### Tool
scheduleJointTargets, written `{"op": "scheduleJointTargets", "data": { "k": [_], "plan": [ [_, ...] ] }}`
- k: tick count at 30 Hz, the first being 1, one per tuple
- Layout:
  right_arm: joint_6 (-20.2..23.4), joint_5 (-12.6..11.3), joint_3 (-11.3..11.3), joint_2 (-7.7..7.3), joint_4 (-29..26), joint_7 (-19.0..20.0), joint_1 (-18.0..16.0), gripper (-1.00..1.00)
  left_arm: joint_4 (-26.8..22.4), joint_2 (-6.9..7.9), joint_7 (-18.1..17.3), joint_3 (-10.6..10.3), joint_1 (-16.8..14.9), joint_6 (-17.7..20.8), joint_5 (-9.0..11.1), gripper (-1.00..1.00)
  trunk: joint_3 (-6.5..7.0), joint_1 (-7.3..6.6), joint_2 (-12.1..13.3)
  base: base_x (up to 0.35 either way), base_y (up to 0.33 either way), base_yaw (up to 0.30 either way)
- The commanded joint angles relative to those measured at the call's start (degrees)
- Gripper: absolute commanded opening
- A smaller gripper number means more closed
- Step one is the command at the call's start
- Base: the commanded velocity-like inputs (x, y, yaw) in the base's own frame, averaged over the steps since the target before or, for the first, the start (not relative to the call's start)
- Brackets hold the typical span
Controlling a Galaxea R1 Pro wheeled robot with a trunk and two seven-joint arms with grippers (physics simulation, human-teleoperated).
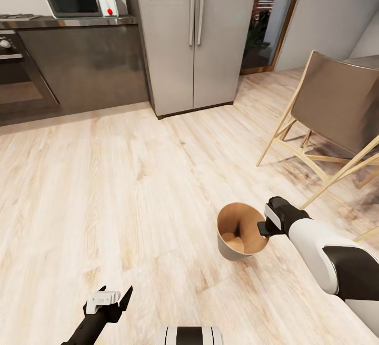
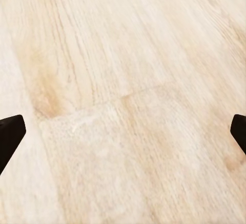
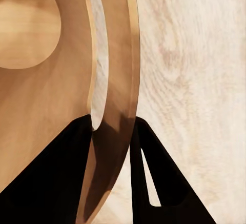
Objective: Put the three can of soda from the living room inside the tash can in the kitchen.
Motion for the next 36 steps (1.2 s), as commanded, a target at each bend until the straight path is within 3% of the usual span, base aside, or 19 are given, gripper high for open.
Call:
{"op": "scheduleJointTargets", "data": {
  "k": [1,14,15,17,36],
  "plan": [
    [-0.06,-1.08,-0.29,0.02,0.09,0.11,0.08,-1.00,-0.01,0.01,0.00,0.00,0.00,0.00,0.00,1.00,-0.01,0.01,0.01,0.000,0.000,0.000],
    [-0.96,-1.08,-0.29,0.06,0.05,0.15,0.49,-1.00,-0.15,0.02,0.00,0.02,0.00,0.10,0.00,1.00,-0.01,0.01,0.01,0.000,0.000,0.000],
    [-2.64,-1.08,-0.29,0.17,0.09,0.19,0.80,-1.00,-0.11,-0.43,0.39,0.07,-0.16,3.82,-0.02,1.00,0.21,-0.01,0.02,0.000,0.000,0.000],
    [-2.65,-1.08,-0.29,0.25,0.09,0.19,0.88,-1.00,-0.13,-0.45,0.41,0.08,-0.17,4.50,-0.01,1.00,0.65,-0.06,0.05,0.000,0.000,0.000],
    [-2.71,-1.08,-0.29,0.41,0.10,0.20,1.63,-1.00,-0.18,-0.48,0.44,0.09,-0.18,5.70,0.00,1.00,4.86,-0.55,0.30,0.000,0.000,0.000]
  ]
}}
